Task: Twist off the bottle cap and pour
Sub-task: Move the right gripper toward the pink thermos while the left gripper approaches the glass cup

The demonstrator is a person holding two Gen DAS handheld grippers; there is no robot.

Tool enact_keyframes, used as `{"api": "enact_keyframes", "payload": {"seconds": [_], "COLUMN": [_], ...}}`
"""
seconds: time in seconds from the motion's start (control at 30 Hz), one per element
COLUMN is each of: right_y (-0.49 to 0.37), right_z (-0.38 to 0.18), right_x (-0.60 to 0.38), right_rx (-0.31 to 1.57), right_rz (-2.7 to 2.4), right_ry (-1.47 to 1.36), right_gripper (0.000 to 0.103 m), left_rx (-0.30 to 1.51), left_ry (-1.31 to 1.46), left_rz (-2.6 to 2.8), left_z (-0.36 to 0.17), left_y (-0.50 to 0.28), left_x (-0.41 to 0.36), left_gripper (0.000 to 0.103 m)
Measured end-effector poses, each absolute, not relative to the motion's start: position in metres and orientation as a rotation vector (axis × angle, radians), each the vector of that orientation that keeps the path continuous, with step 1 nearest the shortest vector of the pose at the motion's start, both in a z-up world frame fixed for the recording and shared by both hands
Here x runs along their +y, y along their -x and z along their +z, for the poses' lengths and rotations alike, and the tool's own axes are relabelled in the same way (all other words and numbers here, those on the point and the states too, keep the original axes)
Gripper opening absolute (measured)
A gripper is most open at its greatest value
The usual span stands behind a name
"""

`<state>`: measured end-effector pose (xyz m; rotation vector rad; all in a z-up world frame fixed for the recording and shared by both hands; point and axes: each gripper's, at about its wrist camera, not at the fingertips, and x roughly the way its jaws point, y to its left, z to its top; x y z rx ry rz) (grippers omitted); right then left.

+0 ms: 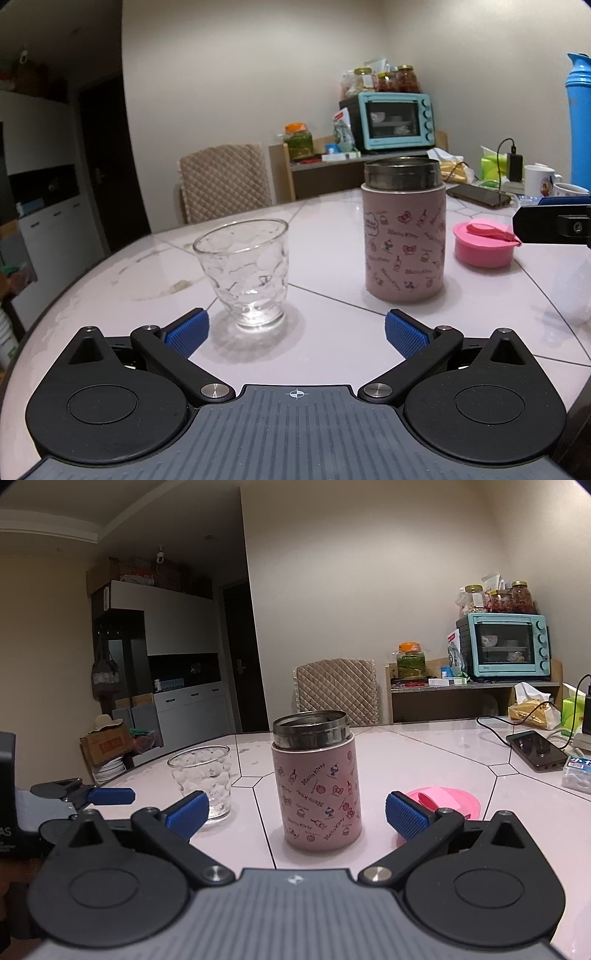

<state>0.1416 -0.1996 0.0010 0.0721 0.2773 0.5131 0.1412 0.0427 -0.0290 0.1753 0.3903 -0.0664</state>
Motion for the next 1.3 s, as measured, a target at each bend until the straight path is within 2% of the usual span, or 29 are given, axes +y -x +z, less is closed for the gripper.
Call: {"api": "enact_keyframes", "payload": {"seconds": [1.3], "right_y": [-0.201], "right_z": [0.0], "right_x": [-0.179], "right_rx": [0.312], "right_rz": [0.498], "right_ry": [-0.039], "right_gripper": [0.103], "left_rx": [0.404], "left_ry": [-0.06], "left_rz": [-0.042], "left_z": [-0.027], "left_y": [-0.222], "left_x": [0.086], "left_gripper": [0.103]}}
